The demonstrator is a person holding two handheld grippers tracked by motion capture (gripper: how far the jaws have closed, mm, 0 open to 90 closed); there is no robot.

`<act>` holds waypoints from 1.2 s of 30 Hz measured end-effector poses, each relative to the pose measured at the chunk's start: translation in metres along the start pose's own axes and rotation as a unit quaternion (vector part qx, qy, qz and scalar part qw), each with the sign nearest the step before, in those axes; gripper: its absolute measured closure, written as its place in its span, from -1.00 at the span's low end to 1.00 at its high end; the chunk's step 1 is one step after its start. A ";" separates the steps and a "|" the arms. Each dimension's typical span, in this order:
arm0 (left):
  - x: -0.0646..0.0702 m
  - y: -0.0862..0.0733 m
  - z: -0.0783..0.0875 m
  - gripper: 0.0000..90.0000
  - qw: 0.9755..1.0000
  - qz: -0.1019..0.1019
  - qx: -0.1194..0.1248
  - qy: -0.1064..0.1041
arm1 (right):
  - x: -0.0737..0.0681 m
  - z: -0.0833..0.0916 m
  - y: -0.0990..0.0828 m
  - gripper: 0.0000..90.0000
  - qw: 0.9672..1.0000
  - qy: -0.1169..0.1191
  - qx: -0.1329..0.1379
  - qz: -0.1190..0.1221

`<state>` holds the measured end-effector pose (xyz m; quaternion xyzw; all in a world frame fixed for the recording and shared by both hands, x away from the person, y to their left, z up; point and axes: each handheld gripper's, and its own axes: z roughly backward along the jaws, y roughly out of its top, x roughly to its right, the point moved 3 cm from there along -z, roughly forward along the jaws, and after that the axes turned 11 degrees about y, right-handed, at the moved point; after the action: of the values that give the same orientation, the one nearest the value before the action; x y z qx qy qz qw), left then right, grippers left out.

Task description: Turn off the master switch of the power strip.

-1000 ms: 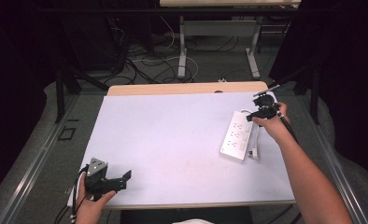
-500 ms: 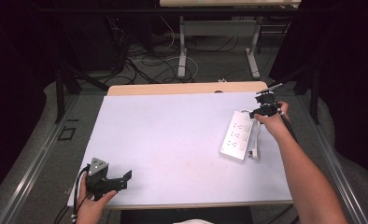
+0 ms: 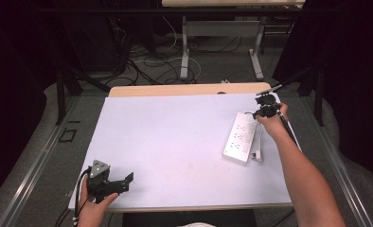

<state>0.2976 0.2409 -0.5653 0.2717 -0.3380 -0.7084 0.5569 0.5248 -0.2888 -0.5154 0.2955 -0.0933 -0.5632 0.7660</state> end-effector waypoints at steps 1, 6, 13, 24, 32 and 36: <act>0.000 0.000 0.000 -0.97 1.000 0.000 0.000 0.000 | 0.000 -0.001 0.000 1.00 1.000 0.002 0.000 0.002; 0.000 0.000 -0.001 -0.97 1.000 -0.001 0.001 0.001 | 0.000 -0.007 0.001 1.00 1.000 0.002 0.005 0.001; 0.000 0.000 -0.001 -0.97 1.000 0.001 -0.001 0.001 | 0.001 -0.016 0.002 1.00 1.000 -0.002 0.000 -0.012; -0.001 0.000 -0.001 -0.97 1.000 -0.001 -0.001 0.004 | 0.005 -0.027 0.002 1.00 1.000 -0.016 0.004 -0.010; 0.000 0.000 -0.001 -0.97 1.000 -0.002 0.000 0.004 | 0.004 -0.030 0.001 1.00 1.000 -0.018 0.007 -0.011; 0.000 0.000 -0.001 -0.97 1.000 -0.002 0.001 0.004 | 0.003 -0.031 0.001 1.00 1.000 -0.022 0.008 -0.014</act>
<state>0.2981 0.2408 -0.5660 0.2759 -0.3356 -0.7084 0.5563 0.5416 -0.2811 -0.5403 0.2907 -0.1103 -0.5797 0.7531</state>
